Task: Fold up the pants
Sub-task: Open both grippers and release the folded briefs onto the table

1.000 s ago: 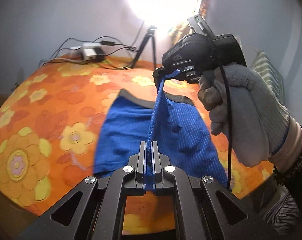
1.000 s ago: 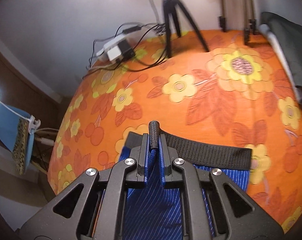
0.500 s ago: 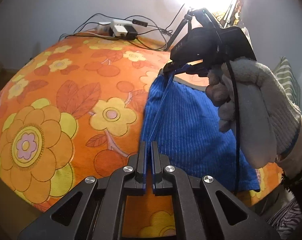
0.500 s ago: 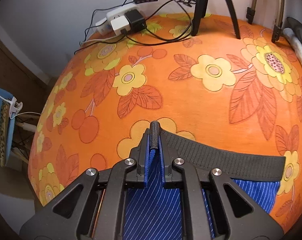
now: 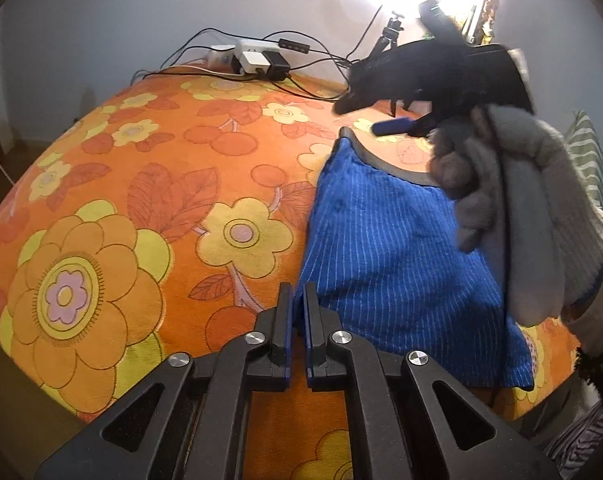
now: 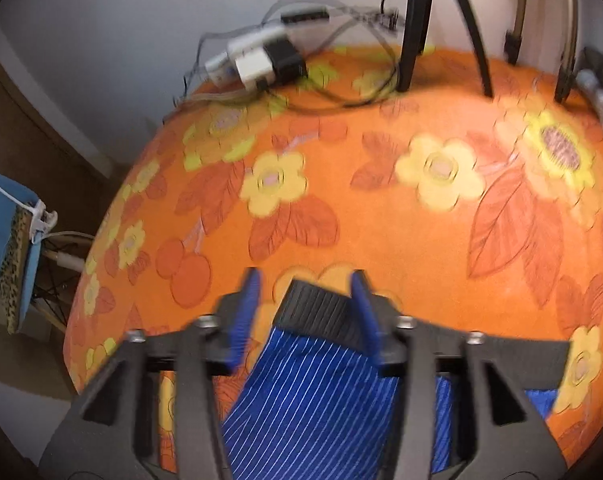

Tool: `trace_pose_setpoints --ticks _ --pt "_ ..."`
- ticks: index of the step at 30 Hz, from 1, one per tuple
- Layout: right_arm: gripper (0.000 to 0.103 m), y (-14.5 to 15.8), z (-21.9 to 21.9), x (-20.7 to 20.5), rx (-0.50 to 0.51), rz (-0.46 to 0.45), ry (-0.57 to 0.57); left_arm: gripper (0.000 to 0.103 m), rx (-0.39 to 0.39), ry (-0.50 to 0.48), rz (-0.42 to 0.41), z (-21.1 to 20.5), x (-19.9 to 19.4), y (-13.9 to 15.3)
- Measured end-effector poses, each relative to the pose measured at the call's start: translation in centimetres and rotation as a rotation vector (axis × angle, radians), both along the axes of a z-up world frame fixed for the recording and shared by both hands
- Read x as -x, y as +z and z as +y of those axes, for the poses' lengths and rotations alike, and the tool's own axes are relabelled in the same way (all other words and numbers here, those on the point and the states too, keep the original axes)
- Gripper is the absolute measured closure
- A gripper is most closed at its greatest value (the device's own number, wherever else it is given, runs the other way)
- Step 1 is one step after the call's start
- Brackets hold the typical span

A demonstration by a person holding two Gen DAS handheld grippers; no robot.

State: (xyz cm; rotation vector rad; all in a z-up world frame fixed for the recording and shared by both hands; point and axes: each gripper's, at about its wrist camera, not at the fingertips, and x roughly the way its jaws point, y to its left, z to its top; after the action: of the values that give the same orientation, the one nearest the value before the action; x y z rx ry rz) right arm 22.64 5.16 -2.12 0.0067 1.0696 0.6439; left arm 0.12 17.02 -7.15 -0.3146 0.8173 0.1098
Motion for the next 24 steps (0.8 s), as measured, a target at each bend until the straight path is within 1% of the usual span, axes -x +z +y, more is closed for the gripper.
trace_pose_setpoints --ticks 1,2,5,8,12,17,21,24 --pt "0.050 0.4 -0.2 0.0 -0.005 -0.003 0.003 0.094 -0.007 0.009 -0.002 0.1 0.1 0.2" --pt "0.050 0.8 -0.6 0.0 -0.013 -0.007 0.006 0.090 -0.013 0.017 -0.009 0.3 0.1 0.4" --pt "0.050 1.9 -1.8 0.2 -0.030 -0.019 0.009 0.086 -0.023 0.036 -0.033 0.8 0.2 1.4" --pt "0.050 3.0 -3.6 0.7 -0.033 -0.041 0.012 0.072 -0.015 0.038 -0.059 1.1 0.1 2.5" --pt "0.050 3.6 -6.7 1.6 -0.046 -0.037 0.002 0.071 0.001 -0.005 -0.069 1.0 -0.9 3.6" --pt "0.050 3.6 -12.8 3.4 -0.066 0.010 -0.039 0.071 0.048 -0.086 -0.045 0.7 -3.1 4.1" --pt "0.050 2.8 -17.7 5.2 -0.077 0.054 -0.080 0.071 0.097 -0.108 -0.015 1.2 -4.7 3.7" --pt "0.050 1.7 -20.3 6.5 -0.074 0.087 -0.096 0.071 0.129 -0.111 0.013 1.7 -5.7 2.9"
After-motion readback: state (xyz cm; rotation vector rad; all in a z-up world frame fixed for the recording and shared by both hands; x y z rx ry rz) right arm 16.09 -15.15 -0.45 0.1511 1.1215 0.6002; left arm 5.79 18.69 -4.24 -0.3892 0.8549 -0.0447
